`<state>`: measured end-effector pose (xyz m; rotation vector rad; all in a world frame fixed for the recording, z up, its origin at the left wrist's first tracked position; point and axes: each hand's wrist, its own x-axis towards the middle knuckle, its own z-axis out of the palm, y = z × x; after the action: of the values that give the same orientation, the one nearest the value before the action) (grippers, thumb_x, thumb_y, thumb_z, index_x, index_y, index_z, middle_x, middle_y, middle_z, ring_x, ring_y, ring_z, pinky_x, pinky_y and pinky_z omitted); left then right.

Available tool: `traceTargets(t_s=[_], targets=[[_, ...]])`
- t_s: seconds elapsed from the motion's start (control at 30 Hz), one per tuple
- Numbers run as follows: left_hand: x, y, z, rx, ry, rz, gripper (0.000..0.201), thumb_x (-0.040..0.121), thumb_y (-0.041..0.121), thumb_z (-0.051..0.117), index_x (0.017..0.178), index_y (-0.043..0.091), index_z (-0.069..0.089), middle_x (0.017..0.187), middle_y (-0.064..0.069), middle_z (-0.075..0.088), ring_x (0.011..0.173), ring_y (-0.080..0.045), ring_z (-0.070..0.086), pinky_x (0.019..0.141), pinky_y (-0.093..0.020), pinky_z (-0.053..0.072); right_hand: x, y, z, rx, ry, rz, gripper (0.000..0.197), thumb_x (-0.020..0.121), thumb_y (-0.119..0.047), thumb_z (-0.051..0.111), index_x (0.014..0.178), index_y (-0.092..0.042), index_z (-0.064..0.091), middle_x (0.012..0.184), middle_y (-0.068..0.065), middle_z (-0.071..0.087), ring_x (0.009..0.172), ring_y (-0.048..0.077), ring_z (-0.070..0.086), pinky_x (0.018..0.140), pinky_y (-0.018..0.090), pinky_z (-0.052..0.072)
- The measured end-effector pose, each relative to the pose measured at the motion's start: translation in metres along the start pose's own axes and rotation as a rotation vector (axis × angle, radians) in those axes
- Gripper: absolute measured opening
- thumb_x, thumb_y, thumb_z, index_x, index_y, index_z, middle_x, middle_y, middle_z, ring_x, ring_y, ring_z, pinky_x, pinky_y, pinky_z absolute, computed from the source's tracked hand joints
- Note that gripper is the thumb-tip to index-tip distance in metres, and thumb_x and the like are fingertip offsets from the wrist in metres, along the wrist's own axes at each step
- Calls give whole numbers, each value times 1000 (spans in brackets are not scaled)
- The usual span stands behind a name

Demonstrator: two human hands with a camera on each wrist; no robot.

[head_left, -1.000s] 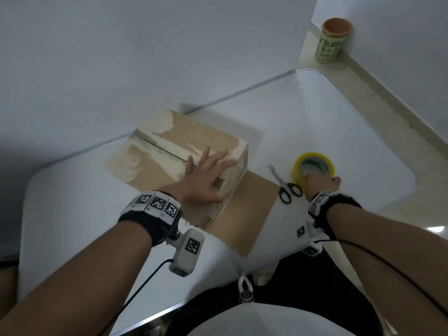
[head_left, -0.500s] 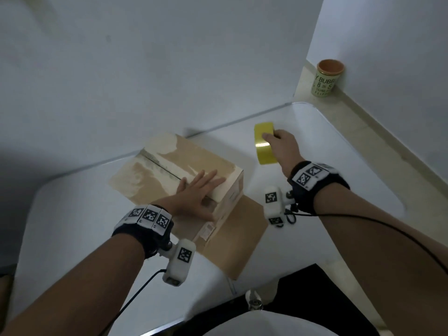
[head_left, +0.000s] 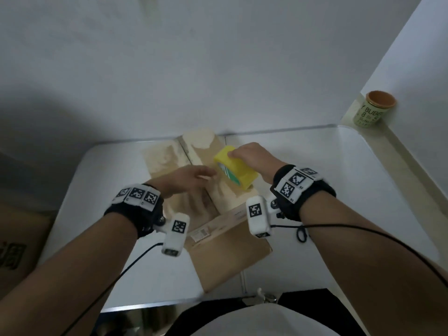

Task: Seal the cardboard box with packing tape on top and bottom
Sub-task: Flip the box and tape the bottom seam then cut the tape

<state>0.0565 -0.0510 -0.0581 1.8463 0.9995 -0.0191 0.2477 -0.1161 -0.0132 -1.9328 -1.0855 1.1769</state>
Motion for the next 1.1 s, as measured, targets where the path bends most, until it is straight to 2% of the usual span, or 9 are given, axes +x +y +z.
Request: traceTargets(t_s=[0.13, 0.27, 0.4, 0.6, 0.77, 0.87, 0.93, 1.03, 1.1], targets=[[-6, -3, -18, -278, 391, 10, 27, 90, 2, 56, 110, 17, 67, 112, -3, 68, 102, -18, 62, 86, -27, 48, 2, -12, 18, -32, -57, 18, 51, 87, -32, 64, 121, 5, 60, 116, 20, 65, 104, 31, 62, 88, 39, 49], [-17, 16, -17, -350, 291, 79, 19, 91, 21, 63, 109, 20, 69, 112, 8, 68, 98, -7, 63, 86, -23, 49, 8, -16, 21, -37, -98, 19, 41, 85, -36, 65, 111, -4, 66, 109, 12, 69, 95, 23, 66, 84, 36, 52], [-12, 36, -9, -70, 372, 150, 29, 87, 35, 68, 113, 24, 66, 112, 9, 60, 97, -3, 59, 79, -17, 46, 7, -15, 12, -17, -59, 20, 41, 86, -34, 62, 99, 4, 65, 100, 17, 69, 89, 25, 62, 76, 33, 44], [8, 60, 4, 20, 453, 195, 26, 79, 26, 76, 101, 17, 65, 98, 4, 62, 77, -4, 58, 64, -7, 42, 9, -7, -9, -52, -44, 14, 59, 86, -41, 63, 105, 14, 60, 90, 18, 58, 91, 30, 59, 77, 32, 38], [15, 70, 18, -128, 491, 156, 12, 84, 13, 71, 94, 7, 69, 86, 1, 70, 78, -8, 64, 74, -21, 51, 7, 0, -25, -75, -64, -3, 64, 88, -43, 62, 122, 11, 55, 131, 29, 52, 121, 43, 50, 104, 51, 39], [19, 74, 28, -118, 541, 132, 8, 84, 12, 70, 91, 7, 69, 84, 3, 69, 77, -9, 64, 74, -25, 52, 7, 6, -33, -55, -54, -11, 56, 88, -40, 62, 105, 12, 61, 102, 27, 63, 98, 41, 58, 87, 43, 47], [21, 78, 33, -66, 598, 149, 12, 85, 18, 70, 95, 12, 68, 93, 4, 68, 85, -9, 63, 78, -24, 48, 6, 10, -38, -5, -52, 7, 53, 88, -39, 62, 98, 13, 59, 84, 12, 50, 82, 25, 48, 74, 33, 36], [20, 86, 42, 80, 572, 211, 39, 91, 29, 64, 128, 19, 58, 130, 5, 58, 118, -11, 52, 95, -17, 36, 3, 14, -46, 112, -65, 56, 52, 88, -43, 59, 116, 0, 59, 109, 5, 57, 99, 22, 53, 82, 33, 39], [17, 92, 46, 112, 511, 182, 45, 93, 38, 58, 136, 24, 53, 134, 5, 57, 120, -12, 52, 94, -19, 37, 1, 13, -51, 151, -71, 84, 67, 86, -57, 54, 132, -8, 52, 127, 3, 54, 118, 25, 50, 90, 34, 38]])
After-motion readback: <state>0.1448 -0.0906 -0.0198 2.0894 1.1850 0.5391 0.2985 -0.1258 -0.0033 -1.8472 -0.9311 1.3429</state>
